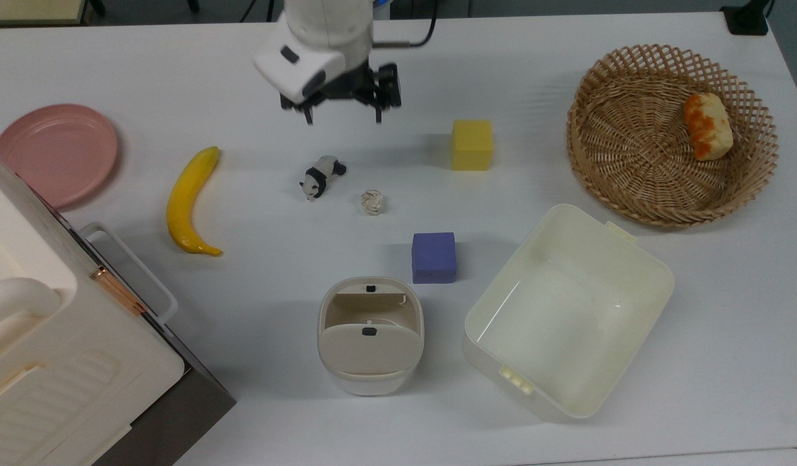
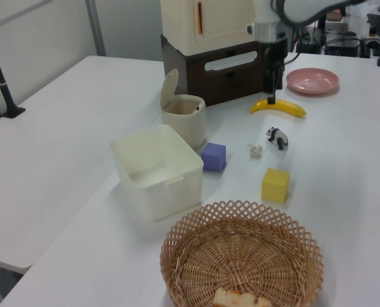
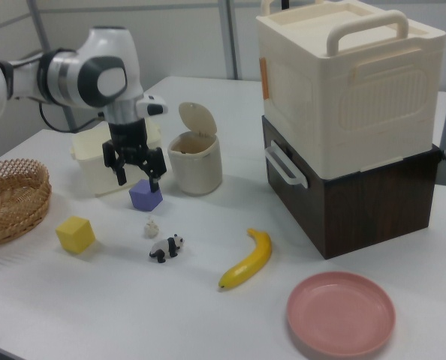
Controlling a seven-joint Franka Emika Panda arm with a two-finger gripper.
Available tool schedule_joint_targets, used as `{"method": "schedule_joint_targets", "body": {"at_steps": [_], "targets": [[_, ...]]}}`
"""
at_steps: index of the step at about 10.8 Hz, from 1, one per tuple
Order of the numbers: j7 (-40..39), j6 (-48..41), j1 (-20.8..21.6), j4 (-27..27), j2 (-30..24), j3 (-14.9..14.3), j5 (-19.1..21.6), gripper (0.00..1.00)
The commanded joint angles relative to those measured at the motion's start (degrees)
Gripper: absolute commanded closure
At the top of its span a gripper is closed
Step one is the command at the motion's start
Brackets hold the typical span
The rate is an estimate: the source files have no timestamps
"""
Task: Grab it up and put it in the trash
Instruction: 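Lower the gripper over the white paper ball beside the panda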
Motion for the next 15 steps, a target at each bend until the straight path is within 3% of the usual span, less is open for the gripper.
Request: {"method": "schedule_joint_targets", "body": {"at_steps": [1,6,10,15], "targets": [[0.1,7.4,1.7,-2.4,4.3,1.1,-1.0,0.09],[-0.4,15.1,3.7,-3.1,10.6,1.2,-2.4,0.22],[-2.1,15.4,3.7,-3.2,12.3,1.2,-3.3,0.51],[-2.8,15.3,3.5,-2.9,12.3,1.2,-3.3,0.62]]}}
